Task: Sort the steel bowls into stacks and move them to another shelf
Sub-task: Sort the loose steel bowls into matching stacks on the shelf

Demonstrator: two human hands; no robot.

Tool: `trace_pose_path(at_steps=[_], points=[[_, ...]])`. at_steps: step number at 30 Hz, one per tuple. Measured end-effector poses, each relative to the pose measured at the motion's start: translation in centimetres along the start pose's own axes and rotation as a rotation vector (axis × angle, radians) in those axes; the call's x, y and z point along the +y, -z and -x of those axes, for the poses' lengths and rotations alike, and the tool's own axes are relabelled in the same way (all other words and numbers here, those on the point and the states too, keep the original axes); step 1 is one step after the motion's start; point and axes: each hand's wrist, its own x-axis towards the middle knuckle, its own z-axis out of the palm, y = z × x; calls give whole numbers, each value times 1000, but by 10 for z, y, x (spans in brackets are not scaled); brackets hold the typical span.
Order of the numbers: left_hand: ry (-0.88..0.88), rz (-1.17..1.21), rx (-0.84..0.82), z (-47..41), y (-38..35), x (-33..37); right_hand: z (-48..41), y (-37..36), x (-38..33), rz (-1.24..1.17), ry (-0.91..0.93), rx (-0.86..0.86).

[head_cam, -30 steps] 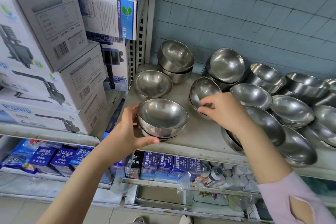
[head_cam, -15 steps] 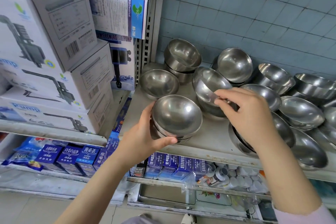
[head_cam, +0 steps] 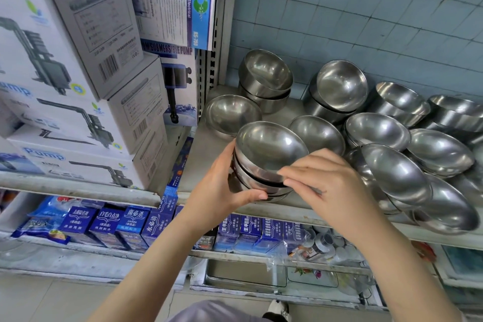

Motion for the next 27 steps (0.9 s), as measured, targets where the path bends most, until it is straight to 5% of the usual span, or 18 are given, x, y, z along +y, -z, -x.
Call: trace_pose_path(at_steps=[10,16,22,27], points=[[15,-51,28,0,-2,-5,6,-4,2,-117,-36,-40],[34,-24,37,-1,4,-9,-12,40,21,-235,-290,-47],[45,8,19,-2,12,-14,-37,53,68,-63,-454,-506],[47,16,38,-1,12,-13,-42,41,80,-42,-464,-595]])
